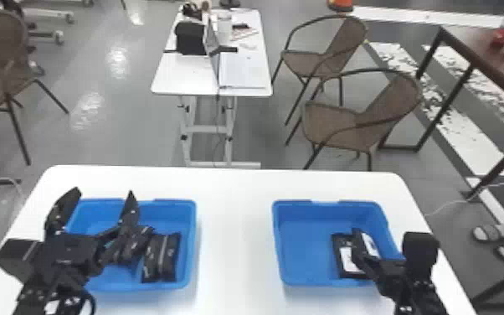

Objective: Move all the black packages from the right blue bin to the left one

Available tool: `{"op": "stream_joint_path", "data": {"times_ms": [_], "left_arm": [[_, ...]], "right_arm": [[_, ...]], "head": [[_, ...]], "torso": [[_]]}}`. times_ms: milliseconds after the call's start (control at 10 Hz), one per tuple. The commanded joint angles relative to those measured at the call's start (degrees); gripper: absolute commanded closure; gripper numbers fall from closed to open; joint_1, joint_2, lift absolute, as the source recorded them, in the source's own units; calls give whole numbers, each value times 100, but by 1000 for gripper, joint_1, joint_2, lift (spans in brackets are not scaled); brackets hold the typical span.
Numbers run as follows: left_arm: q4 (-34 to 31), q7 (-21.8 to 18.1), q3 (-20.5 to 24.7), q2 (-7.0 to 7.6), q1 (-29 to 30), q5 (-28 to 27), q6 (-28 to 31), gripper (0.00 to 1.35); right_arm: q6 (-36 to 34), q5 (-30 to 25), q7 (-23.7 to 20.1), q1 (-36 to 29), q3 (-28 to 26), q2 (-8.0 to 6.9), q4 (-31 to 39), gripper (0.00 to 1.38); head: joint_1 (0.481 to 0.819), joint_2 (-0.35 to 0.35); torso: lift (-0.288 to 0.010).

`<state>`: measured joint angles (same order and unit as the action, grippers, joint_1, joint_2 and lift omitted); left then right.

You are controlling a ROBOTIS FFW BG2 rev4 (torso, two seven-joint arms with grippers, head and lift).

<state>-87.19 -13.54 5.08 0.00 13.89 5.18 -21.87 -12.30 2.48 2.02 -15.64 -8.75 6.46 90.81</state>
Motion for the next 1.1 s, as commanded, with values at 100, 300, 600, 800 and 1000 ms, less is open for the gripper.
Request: {"op": "stream_joint_path", "data": {"times_ms": [100,300,600,800,1000], "left_arm": [[-9,0,10,-15,17,0,-10,121],[-17,0,1,-15,17,0,-28,122],[-17,0,10,-15,17,0,-63,122],[-17,0,10,-15,26,0,-81,122],[-17,0,28,-15,35,-9,-98,122]], "right_arm": [[-80,130,-114,193,-259,57,-547,124],[-71,227,-395,492,-241,136,-978,128],[-27,209,-474,773,-171,4,-1391,136],[-27,244,-474,808,-145,4,-1540,136],[-54,271,-466,799,-145,-5,-1619,151]], "head": [[695,-155],[695,-177],[695,-167],[695,-152],[695,-149]], "torso": [[0],[0],[0],[0],[0]]}}
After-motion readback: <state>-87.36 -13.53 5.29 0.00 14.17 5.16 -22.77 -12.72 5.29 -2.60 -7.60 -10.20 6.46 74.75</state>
